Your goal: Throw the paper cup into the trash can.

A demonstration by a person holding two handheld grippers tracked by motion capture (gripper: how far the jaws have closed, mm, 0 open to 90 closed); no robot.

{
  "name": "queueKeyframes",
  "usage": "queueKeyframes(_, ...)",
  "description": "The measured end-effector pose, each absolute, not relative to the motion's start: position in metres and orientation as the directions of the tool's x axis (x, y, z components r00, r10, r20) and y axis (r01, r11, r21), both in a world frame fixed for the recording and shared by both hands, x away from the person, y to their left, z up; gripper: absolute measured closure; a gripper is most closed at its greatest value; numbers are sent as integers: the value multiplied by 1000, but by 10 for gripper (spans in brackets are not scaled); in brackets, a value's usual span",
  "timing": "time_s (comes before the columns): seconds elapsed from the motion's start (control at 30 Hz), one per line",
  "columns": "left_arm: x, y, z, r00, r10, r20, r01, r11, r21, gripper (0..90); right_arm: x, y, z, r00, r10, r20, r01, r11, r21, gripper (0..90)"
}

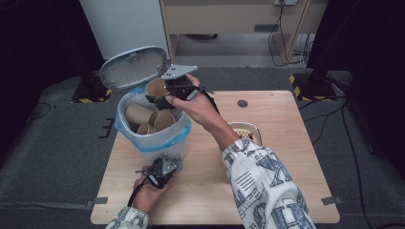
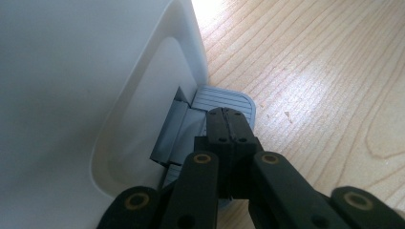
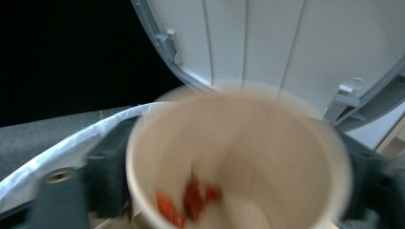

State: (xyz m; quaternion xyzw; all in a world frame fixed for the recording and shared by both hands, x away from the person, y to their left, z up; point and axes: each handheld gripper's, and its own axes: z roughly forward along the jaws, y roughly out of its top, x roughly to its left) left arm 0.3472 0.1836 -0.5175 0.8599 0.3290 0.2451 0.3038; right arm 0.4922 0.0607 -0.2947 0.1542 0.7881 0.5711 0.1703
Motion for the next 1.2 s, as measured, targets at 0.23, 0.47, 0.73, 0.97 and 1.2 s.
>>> queueKeyframes(0.23,347,183,-517,662,715,224,419,-601,681,898,488,54,-293,-893,442,-87,54,297,953,103)
queueKeyframes(0.47,347,183,-517,662,716,221,420,-599,682,898,488,44,-294,-889,451,-71,75,298,952,101)
queueKeyframes(0.73,347,184,-517,663,715,221,419,-600,682,898,489,35,-297,-883,467,-55,98,298,950,88)
queueKeyframes(0.97,347,183,-517,663,714,222,420,-601,680,898,490,24,-297,-870,490,-46,115,293,949,84)
queueKeyframes(1.2,347,183,-517,663,715,222,419,-600,682,898,491,10,-300,-855,518,-35,142,298,944,78)
